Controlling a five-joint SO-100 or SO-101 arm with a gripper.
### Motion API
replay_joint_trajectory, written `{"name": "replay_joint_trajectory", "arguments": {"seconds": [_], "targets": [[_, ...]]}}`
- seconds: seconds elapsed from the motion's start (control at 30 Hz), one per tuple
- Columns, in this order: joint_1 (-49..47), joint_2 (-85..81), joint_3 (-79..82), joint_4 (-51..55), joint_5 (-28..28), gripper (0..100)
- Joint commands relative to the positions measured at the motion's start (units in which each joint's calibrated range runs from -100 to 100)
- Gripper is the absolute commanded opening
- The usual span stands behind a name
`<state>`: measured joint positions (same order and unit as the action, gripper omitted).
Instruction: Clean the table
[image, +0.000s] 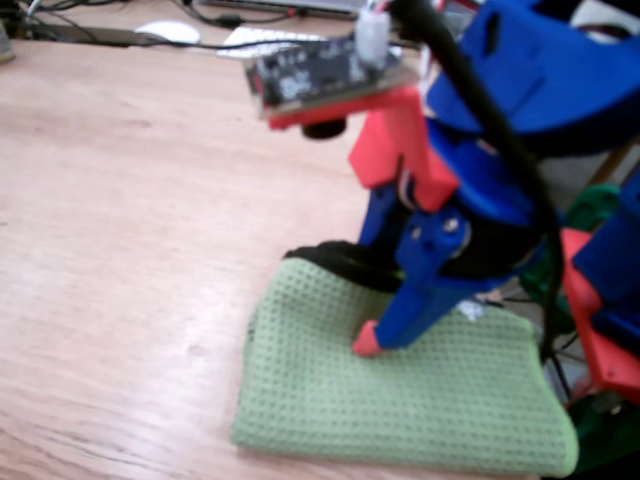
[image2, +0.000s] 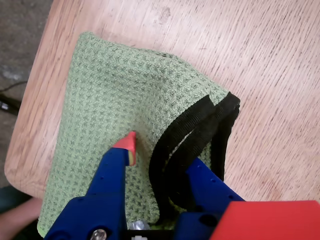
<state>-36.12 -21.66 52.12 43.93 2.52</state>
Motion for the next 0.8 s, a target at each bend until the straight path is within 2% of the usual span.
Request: {"name": "replay_joint_trajectory", "arguments": {"seconds": [0.0, 0.23, 0.37, 0.53, 0.67, 0.77], "targets": [[0.9, -0.6, -0.3, 0.0, 0.0, 29], [1.9, -1.0, -1.0, 0.1, 0.1, 31], [7.5, -5.3, -1.1, 0.1, 0.8, 31], [8.0, -17.4, -0.9, 0.2, 3.1, 31], [8.0, -36.8, 0.0, 0.2, 3.1, 30], [8.0, -46.4, -0.1, 8.1, 2.4, 30]]}}
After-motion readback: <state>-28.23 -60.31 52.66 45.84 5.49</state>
